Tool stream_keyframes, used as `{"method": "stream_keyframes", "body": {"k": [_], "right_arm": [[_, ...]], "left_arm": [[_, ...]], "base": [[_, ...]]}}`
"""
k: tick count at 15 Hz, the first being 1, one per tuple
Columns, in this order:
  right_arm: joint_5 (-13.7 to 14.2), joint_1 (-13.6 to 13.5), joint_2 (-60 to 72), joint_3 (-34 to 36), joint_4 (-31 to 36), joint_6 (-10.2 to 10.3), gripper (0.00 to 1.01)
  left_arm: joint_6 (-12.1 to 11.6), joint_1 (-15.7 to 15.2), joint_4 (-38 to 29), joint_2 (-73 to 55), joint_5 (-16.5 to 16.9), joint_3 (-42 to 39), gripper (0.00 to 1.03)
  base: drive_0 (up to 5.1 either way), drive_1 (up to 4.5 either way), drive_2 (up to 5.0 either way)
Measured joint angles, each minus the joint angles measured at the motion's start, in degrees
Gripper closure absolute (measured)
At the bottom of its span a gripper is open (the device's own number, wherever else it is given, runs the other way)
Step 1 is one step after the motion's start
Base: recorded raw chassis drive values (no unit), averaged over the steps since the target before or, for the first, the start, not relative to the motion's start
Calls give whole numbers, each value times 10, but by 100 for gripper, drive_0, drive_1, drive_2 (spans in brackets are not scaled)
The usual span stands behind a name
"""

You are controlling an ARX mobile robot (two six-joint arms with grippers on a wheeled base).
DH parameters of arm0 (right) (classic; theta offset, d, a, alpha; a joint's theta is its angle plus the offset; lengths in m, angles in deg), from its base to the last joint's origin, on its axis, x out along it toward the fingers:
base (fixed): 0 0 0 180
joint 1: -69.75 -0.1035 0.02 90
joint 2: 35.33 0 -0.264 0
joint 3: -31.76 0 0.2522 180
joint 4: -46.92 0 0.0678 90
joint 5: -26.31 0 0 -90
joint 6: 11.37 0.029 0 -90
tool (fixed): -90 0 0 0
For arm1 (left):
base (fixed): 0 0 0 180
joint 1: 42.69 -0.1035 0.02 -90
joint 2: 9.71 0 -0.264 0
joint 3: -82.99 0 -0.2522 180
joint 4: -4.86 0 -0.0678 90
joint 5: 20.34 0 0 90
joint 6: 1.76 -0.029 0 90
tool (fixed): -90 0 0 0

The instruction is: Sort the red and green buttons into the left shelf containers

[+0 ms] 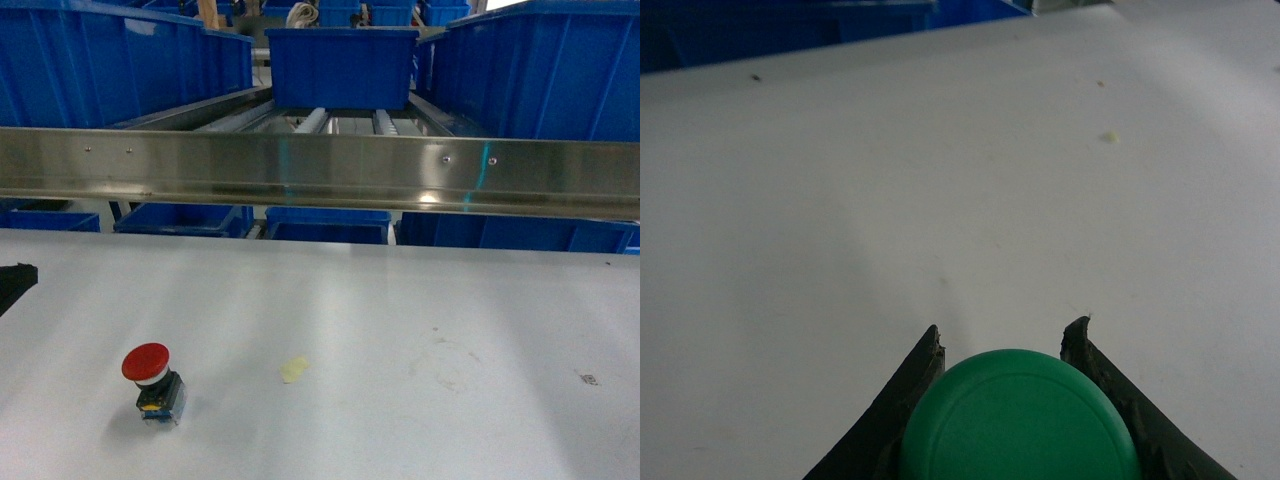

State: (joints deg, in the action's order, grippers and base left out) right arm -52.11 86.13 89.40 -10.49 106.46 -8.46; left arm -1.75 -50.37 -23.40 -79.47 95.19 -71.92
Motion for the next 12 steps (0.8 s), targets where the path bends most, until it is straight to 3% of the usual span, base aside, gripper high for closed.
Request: {"method": "stream_keyframes", "body": {"k": [4, 9, 12], "right_arm": [[-70, -10, -184, 66, 1, 1, 70], [-203, 14, -457, 89, -165, 0, 70], [-244, 7, -531, 109, -233, -2, 70]], "left_arm": [[0, 0, 0, 0, 0, 0, 5], [0, 0, 0, 0, 0, 0, 5], [0, 0, 0, 0, 0, 0, 5]], "base": [[0, 0, 0], [0, 0, 0], [0, 0, 0]]}}
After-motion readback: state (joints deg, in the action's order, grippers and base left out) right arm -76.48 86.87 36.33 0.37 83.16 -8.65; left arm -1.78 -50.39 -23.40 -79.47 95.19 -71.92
